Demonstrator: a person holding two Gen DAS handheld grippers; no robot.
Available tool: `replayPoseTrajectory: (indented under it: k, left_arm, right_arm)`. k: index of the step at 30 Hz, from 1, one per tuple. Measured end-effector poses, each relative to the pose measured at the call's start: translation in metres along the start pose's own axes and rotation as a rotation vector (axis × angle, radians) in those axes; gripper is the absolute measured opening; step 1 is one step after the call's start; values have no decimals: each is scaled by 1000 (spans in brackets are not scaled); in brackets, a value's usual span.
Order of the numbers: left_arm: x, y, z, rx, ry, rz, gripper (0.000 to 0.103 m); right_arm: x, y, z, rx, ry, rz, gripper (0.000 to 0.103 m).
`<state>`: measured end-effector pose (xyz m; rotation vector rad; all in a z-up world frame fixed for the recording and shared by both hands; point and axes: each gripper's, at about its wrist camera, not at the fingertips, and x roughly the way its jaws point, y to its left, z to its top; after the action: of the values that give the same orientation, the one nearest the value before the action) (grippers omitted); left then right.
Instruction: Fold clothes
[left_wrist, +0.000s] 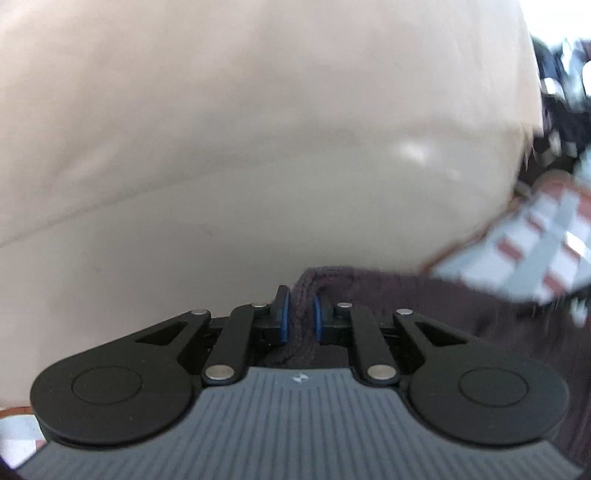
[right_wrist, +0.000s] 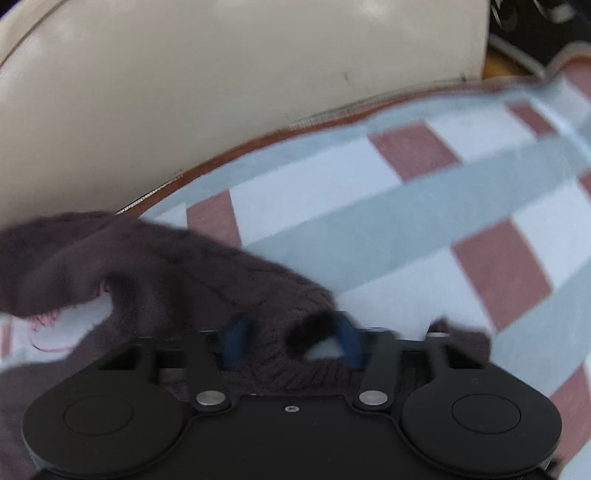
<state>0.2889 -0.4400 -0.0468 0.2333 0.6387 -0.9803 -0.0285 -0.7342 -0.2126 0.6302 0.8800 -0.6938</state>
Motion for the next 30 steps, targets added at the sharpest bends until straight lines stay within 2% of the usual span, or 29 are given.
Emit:
replayPoseTrajectory:
  k: [1,2,4,8,10,12,13,15,16,17,20,22,23,24,25,26,28,29,30]
  left_arm:
    - [-8,4,5,-28,-22,1,12]
    - [-16,8,10,-56,-44,2,12]
    - [-32,16,20,-112,-86,1,12]
    - [-45,25,19,-194,-95,-24,11]
    - [-47,21,21,-131,-106,10,11]
    - [-43,14,26,19,-109,-50,11]
    - [-41,15,29,11,-121,-45,11]
    - [-43,20,31,-33,-170,-33,9]
    - [-47,25,31,-66,-204,-25,0]
    - [-52,29,30,-99,-235,-22,0]
    - [-70,41,16,-186,-249,-97,0]
    - [-81,49,6,-240,-252,-144,0]
    - [-79,48,-5,-236,-204,-137,0]
    - [-77,48,-16,-230,-156,-128,0]
    - [-72,47,-28,-218,-105,-99,3]
    - [-64,48,-42,-215,-58,-68,3]
    - [-50,53,-67,-227,21,-31,7]
    - [-42,58,-79,-255,52,-30,11]
    - [-34,65,-89,-297,81,-30,21]
  right_arm:
    - [-3,-1,0,-22,-30,-4,13]
    - [-6,-2,0,-41,-60,-9,7]
    - [-11,-3,1,-55,-98,-28,7]
    - [-23,-3,4,-69,-172,-66,6]
    - [-26,-3,6,-67,-198,-77,6]
    - [-30,-3,7,-57,-232,-77,6]
    - [-32,-5,9,-40,-240,-68,6]
    - [-34,-8,10,-17,-263,-62,6]
    - [-35,-9,9,-10,-275,-64,6]
    - [-34,-11,9,-2,-280,-69,6]
    - [-29,-23,7,49,-279,-59,6]
    - [-22,-34,8,119,-220,-10,8]
    - [-19,-38,8,149,-192,-1,10]
    - [-18,-39,9,163,-172,-33,16]
    - [-17,-39,10,174,-156,-69,37]
    - [-19,-38,11,181,-152,-121,45]
    - [-26,-37,15,194,-157,-230,45]
    - [-30,-38,17,206,-158,-231,46]
    - [-34,-40,18,233,-158,-205,46]
